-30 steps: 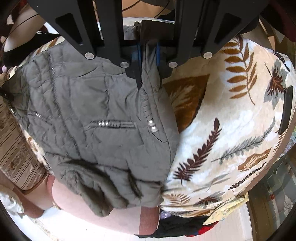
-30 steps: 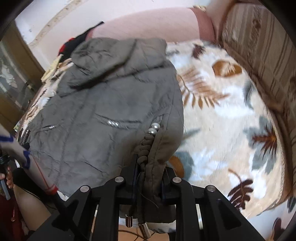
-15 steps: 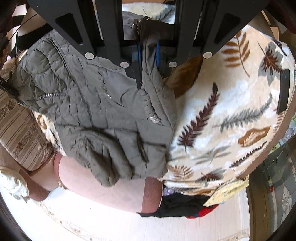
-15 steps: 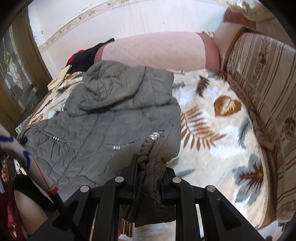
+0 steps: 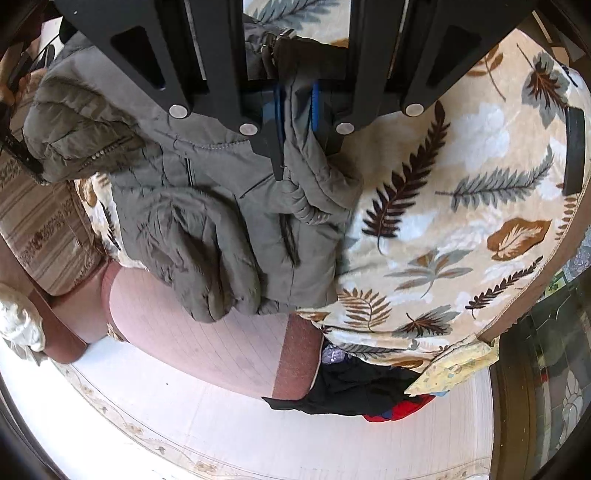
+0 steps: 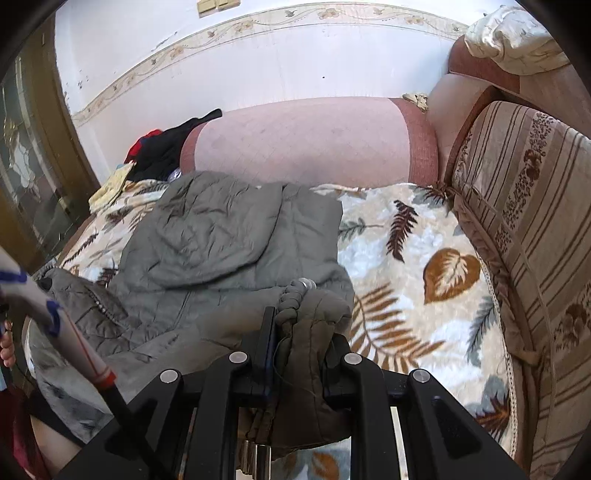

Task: Fold large clothes
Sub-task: 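Lift the held side edge with both tools and fold it across the jacket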

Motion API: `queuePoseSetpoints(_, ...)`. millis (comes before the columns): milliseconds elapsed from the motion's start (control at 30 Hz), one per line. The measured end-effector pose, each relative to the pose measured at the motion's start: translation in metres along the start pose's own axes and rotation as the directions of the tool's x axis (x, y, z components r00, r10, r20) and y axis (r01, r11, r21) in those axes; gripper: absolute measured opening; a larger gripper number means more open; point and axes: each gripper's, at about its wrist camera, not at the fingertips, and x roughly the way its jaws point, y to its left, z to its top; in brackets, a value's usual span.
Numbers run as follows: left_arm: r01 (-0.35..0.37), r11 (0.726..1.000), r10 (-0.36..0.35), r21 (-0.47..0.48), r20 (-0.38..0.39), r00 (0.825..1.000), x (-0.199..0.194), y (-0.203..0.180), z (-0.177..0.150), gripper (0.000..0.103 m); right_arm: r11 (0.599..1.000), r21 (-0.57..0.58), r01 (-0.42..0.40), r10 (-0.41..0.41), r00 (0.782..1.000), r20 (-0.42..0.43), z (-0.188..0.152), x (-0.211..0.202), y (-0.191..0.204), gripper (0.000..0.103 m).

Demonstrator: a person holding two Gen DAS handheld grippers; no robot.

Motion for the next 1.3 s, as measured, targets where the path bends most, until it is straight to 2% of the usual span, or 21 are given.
queuePoseSetpoints(633,-0.014,0.999,0.014,-0.053,-0.004,1.000,0.044,0.005,0.079,0.011,0.999,0.038,0.008,-0.008,1.000,0.005,0.073,0.048,-0.015,0.019)
queuePoseSetpoints(967,-0.032,0.996,0.030,-0.081,-0.021,0.999,0.077,0.007,0.127,0.011,0.997,0.067,0.036,-0.035,0.999,-0.018,0.115,0.092,-0.027,0.019)
queuePoseSetpoints(1300,-0.075,0.995,0.075,-0.058,-0.008,0.997,0.117,-0.001,0.180,0.011,0.997,0.038,0.074,-0.073,0.997,-0.012,0.162,0.134,-0.028,0.019)
